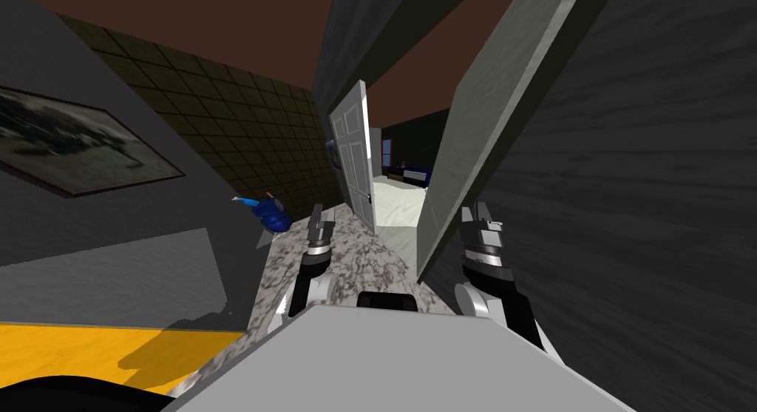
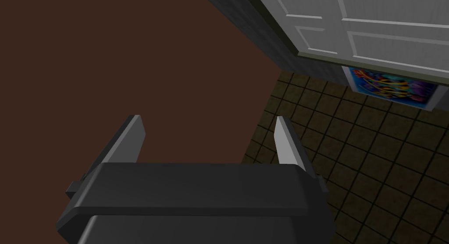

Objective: Push the door open

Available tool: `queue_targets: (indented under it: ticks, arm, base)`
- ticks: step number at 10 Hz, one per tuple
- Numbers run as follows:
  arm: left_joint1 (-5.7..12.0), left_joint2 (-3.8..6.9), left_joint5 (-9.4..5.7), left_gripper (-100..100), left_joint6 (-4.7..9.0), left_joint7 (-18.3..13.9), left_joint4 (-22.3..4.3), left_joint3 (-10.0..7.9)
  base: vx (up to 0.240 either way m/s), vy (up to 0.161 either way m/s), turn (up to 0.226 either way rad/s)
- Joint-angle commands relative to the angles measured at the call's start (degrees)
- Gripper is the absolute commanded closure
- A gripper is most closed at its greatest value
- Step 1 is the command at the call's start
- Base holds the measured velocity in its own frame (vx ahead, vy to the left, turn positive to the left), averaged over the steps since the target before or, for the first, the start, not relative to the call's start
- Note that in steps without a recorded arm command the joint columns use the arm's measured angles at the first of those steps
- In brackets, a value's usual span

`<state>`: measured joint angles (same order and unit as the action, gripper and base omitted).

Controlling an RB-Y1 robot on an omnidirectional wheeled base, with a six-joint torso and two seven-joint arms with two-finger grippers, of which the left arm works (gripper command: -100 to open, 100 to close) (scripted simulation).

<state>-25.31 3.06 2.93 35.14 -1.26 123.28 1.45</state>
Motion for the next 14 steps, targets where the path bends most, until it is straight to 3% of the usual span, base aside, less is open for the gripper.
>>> queue_targets:
  ticks: [1,14]
  arm:
    - [0.72,0.43,0.03,-100,0.51,-0.5,-1.9,0.09]
    - [6.47,1.82,2.21,-100,2.48,-3.1,-16.5,4.38]
  base:
    - [0.105,0.072,-0.008]
    - [0.093,0.055,-0.018]
